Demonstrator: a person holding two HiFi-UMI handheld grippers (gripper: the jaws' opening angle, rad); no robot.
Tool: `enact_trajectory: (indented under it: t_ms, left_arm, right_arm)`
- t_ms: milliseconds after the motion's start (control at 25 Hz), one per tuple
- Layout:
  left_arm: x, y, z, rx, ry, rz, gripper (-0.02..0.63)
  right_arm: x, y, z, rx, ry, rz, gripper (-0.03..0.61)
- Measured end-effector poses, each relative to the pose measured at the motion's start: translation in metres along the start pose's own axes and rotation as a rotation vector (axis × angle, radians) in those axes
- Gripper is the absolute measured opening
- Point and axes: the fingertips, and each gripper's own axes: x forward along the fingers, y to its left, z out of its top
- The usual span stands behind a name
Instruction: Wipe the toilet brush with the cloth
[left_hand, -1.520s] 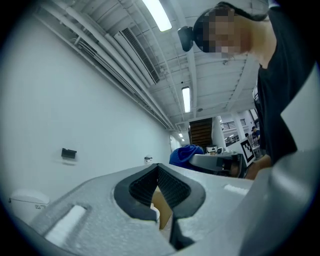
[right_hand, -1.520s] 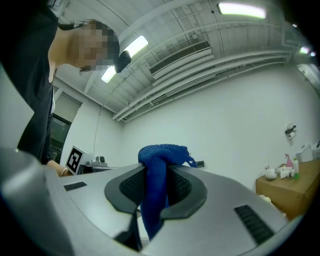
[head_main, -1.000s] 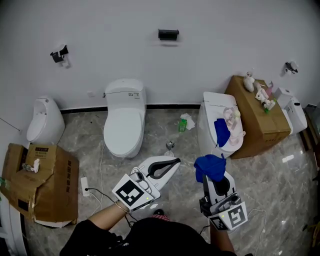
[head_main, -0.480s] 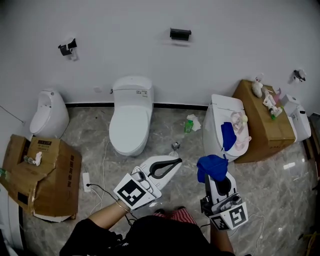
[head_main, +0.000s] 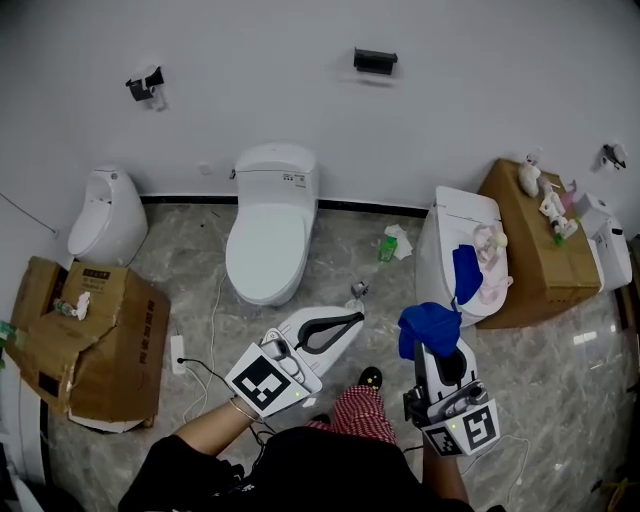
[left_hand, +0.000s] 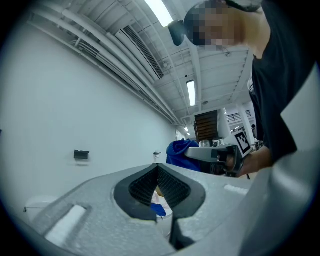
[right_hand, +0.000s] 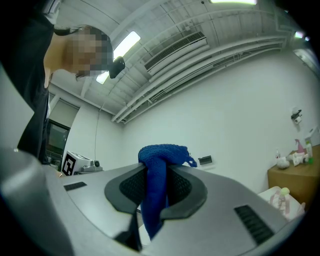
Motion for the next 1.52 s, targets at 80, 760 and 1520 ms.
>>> enact_trajectory:
  t_ms: [80,760,1520]
  left_arm:
    - [0.000,0.004,0.000,-0.001,0.006,0.014,0.002]
    - [0.037,0.031,-0.013,0.002,0.028,0.040,0.002]
    - [0.062,0.055,-0.020,-0.004,0.032,0.063,0.002]
  right_arm:
    - [0.005,-0.002,0.000,0.001,-0.003,0.018,0.074]
    - [0.034,-0.043,-0.012,0.043,0.006,0.061,0.074]
    - [0.062,-0.071,-0.014,0.072,0.007,0.085,0.074]
